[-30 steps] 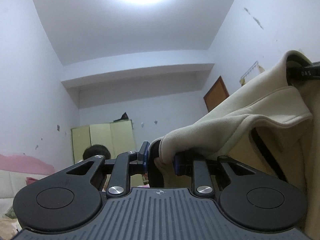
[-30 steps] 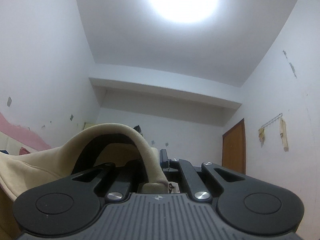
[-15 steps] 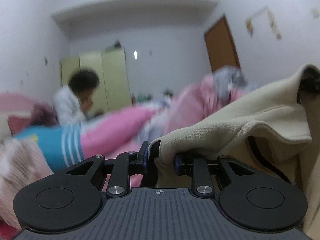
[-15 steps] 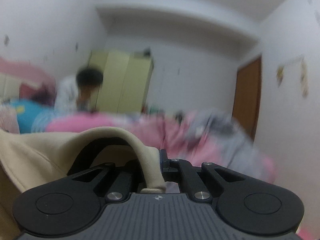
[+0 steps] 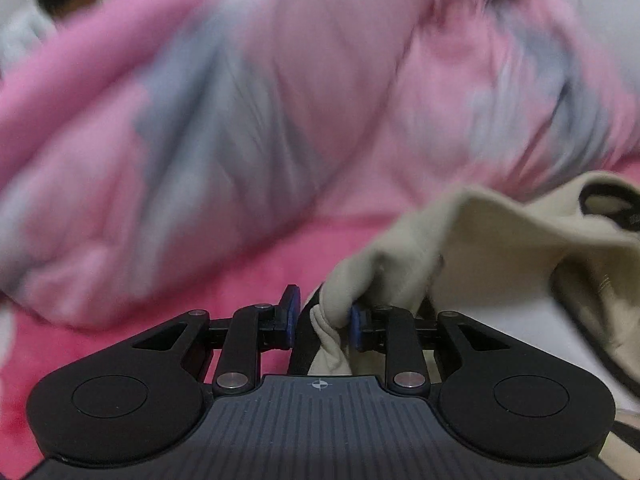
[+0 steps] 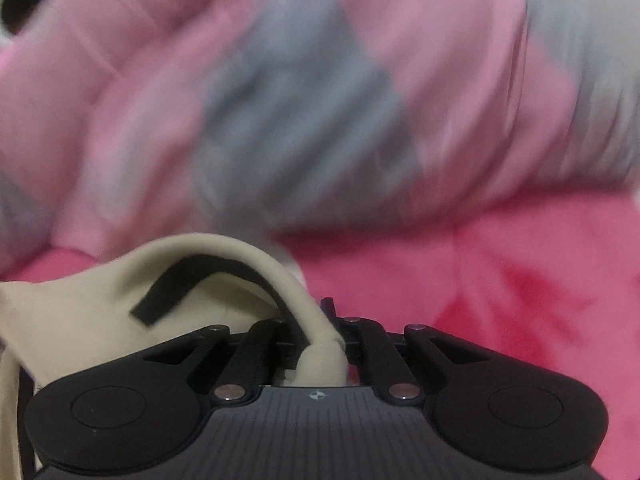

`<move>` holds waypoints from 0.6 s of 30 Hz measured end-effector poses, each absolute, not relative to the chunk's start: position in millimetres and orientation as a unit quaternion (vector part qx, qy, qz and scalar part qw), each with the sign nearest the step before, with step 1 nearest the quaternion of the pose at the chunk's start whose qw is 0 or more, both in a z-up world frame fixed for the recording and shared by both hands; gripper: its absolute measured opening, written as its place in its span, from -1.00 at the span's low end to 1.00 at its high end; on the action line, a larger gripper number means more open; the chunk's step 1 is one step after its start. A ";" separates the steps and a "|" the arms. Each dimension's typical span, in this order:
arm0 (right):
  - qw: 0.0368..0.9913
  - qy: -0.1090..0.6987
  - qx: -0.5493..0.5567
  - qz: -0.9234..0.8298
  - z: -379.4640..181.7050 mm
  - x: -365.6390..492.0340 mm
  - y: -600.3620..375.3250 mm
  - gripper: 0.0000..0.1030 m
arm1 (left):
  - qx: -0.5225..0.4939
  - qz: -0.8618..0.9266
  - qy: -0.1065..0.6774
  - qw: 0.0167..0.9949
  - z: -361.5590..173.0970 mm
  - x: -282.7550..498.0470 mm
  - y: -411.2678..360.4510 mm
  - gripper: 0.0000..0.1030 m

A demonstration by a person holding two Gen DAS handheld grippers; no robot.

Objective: Fold clothes

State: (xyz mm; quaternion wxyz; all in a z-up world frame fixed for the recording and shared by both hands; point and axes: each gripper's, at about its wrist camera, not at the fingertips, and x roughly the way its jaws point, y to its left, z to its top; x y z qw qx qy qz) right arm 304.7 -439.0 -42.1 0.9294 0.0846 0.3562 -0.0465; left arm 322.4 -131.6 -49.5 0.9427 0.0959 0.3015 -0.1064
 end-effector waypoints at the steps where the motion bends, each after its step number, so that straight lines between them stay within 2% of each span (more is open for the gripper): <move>1: 0.927 0.362 0.090 -0.042 -48.2 306.6 -442.1 -0.90 | 0.104 -0.104 0.295 0.944 -51.3 321.0 -134.1 -0.49; 3: 0.927 0.367 0.076 -0.033 -46.0 303.3 -442.1 -0.78 | 0.124 -0.104 0.292 0.942 -47.9 314.4 -136.2 -0.46; 4: 0.927 0.369 0.058 -0.031 -45.0 300.3 -440.7 -0.69 | 0.134 -0.107 0.294 0.940 -45.5 309.9 -135.9 -0.31; 5: 0.927 0.371 0.042 -0.033 -43.0 296.5 -439.6 -0.37 | 0.140 -0.107 0.295 0.939 -40.7 302.9 -132.9 -0.07; 6: 0.926 0.374 0.029 -0.045 -39.0 290.8 -439.2 -0.02 | 0.144 -0.106 0.296 0.938 -35.5 295.4 -129.5 0.05; 7: 0.925 0.376 0.018 -0.055 -34.3 283.9 -439.5 0.15 | 0.149 -0.106 0.297 0.937 -30.2 287.9 -126.0 0.23; 8: 0.926 0.373 0.017 -0.060 -27.5 273.0 -441.9 0.42 | 0.153 -0.105 0.298 0.936 -25.0 280.4 -122.5 0.34; 9: 0.929 0.364 0.023 -0.059 -20.1 259.0 -445.2 0.54 | 0.153 -0.107 0.295 0.937 -17.8 269.2 -117.1 0.39; 11: 0.934 0.352 0.038 -0.052 -3.6 230.2 -452.7 0.54 | 0.152 -0.110 0.286 0.940 -2.7 245.2 -105.4 0.47; 16: 0.953 0.301 0.047 0.007 56.1 170.0 -458.8 0.54 | 0.129 -0.094 0.291 0.943 31.6 191.7 -78.5 0.47; 18: 0.959 0.271 0.030 0.076 79.1 131.6 -441.4 0.64 | 0.112 -0.102 0.301 0.942 39.9 166.0 -69.4 0.48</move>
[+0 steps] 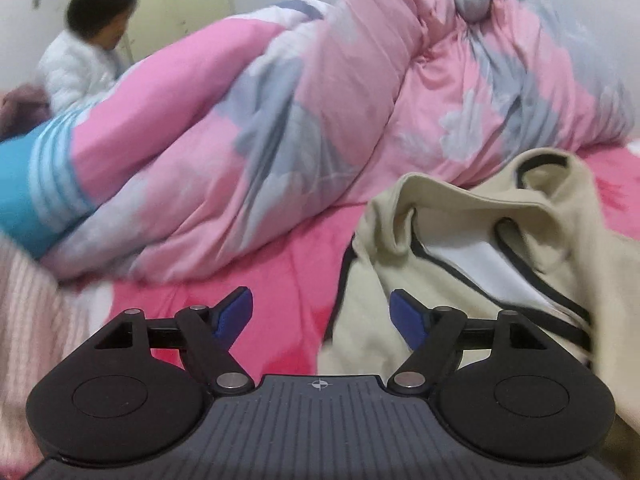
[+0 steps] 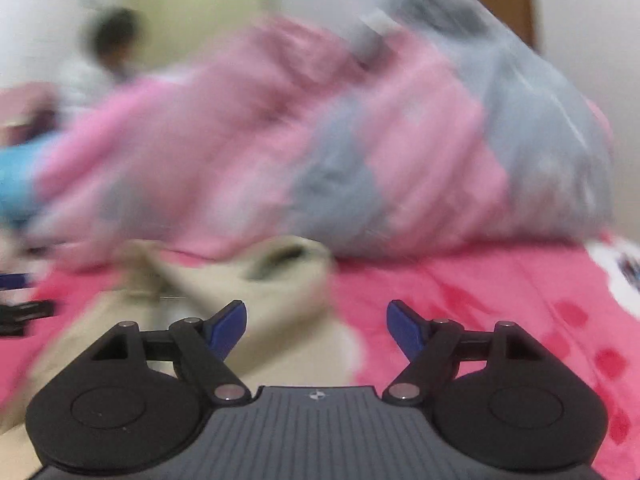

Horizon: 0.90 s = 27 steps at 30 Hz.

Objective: Fold clothes

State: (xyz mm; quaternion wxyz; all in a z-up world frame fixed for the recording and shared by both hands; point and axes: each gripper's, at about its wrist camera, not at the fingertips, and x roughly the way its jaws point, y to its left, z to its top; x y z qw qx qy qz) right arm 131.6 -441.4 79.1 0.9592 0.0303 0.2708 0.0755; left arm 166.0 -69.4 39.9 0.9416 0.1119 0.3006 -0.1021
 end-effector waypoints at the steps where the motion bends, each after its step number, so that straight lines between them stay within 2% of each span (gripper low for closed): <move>1: 0.959 0.259 0.018 0.112 89.0 111.9 -429.6 0.68 | 0.100 -0.109 0.305 0.941 42.0 151.4 -65.0 0.48; 3: 0.952 0.240 -0.021 0.187 103.0 72.7 -397.0 0.86 | 0.076 -0.121 0.318 0.937 39.9 131.5 -60.3 0.49; 6: 0.932 0.213 -0.109 0.274 111.7 28.2 -342.8 0.92 | 0.043 -0.125 0.341 0.931 24.7 109.8 -54.7 0.49; 10: 0.893 0.188 -0.250 0.323 96.9 -10.8 -269.1 0.88 | -0.005 -0.123 0.354 0.927 1.5 92.0 -45.3 0.45; 11: 0.883 0.184 -0.290 0.321 89.1 -16.6 -252.3 0.70 | -0.014 -0.123 0.351 0.928 -4.2 89.2 -42.8 0.45; 12: 0.873 0.181 -0.332 0.307 78.7 -17.6 -239.0 0.27 | -0.024 -0.123 0.348 0.929 -9.9 86.4 -40.4 0.45; 13: 0.865 0.182 -0.366 0.292 69.0 -17.5 -229.2 0.04 | -0.031 -0.123 0.343 0.931 -13.7 84.3 -38.2 0.45; 15: 0.863 0.189 -0.386 0.265 60.0 -15.9 -222.4 -0.79 | -0.051 -0.130 0.327 0.935 -18.4 82.4 -30.9 0.45; 19: 0.895 0.176 -0.352 0.208 67.4 -8.0 -234.9 -0.90 | -0.073 -0.145 0.293 0.942 -24.4 80.9 -16.4 0.40; 27: 0.975 0.192 -0.101 0.043 129.7 42.5 -351.5 -0.91 | -0.086 -0.198 0.313 0.925 -35.1 85.4 -11.8 0.40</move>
